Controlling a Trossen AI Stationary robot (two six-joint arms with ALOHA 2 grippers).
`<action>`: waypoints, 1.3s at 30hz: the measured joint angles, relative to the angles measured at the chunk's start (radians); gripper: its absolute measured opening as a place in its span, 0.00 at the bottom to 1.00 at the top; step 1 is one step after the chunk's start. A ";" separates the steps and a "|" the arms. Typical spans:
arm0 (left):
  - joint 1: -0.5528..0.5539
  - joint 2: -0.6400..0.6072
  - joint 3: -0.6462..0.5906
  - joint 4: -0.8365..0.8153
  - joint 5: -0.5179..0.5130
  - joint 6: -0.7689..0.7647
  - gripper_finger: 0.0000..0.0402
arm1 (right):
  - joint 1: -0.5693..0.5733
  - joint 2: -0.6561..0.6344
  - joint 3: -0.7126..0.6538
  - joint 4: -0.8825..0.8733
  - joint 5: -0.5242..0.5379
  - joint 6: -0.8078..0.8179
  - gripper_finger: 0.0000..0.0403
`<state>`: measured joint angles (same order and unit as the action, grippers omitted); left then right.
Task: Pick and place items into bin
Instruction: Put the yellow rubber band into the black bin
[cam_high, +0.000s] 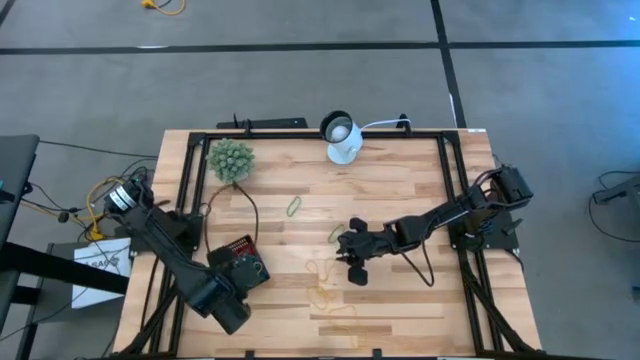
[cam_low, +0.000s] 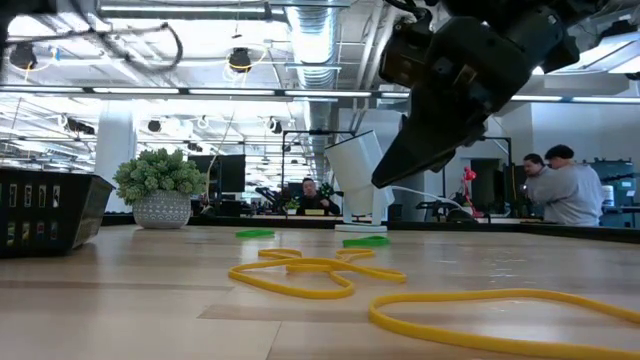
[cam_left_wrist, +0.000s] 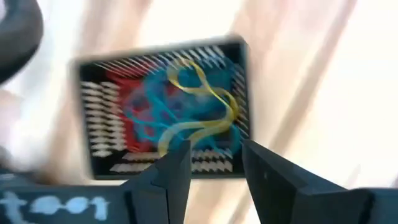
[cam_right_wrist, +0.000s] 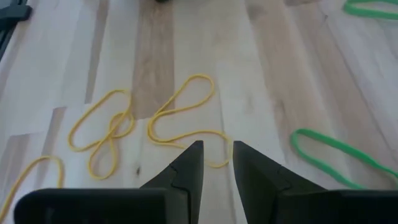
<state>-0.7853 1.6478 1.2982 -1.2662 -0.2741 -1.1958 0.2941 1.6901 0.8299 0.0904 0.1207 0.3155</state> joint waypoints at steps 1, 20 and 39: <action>0.000 0.000 0.019 -0.031 -0.044 -0.018 0.34 | 0.006 0.000 0.000 0.001 0.003 0.000 0.20; 0.067 0.046 0.056 0.137 -0.571 -0.037 0.34 | 0.089 0.170 0.011 0.303 -0.023 -0.169 0.20; 0.105 0.068 0.055 0.134 -0.574 0.036 0.34 | 0.053 0.369 0.237 0.008 -0.066 -0.130 0.18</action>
<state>-0.6807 1.7153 1.3533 -1.1322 -0.8479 -1.1599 0.3471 2.0589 1.0671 0.0982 0.0546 0.1856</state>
